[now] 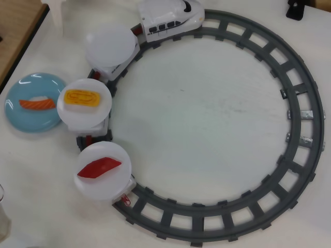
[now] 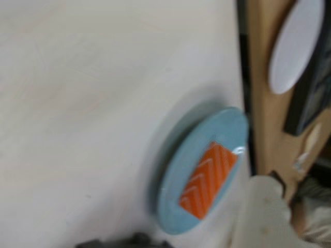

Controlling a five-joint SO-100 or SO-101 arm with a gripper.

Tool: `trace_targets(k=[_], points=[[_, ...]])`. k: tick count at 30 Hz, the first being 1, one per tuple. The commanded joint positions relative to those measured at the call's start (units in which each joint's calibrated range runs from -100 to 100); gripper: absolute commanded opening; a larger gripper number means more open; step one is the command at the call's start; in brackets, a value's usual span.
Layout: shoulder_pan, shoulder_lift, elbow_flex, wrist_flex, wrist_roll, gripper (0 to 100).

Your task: Pick up the sushi from the Shinkansen and put it on the blue dish

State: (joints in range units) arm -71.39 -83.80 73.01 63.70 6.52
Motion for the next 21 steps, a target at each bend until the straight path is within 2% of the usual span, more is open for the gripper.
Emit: trace_targets(k=[1, 21], points=[[-1.3, -0.5, -0.1, -2.2, -0.9, 20], [-1.4, -0.6, -2.9, -1.7, -1.1, 20]])
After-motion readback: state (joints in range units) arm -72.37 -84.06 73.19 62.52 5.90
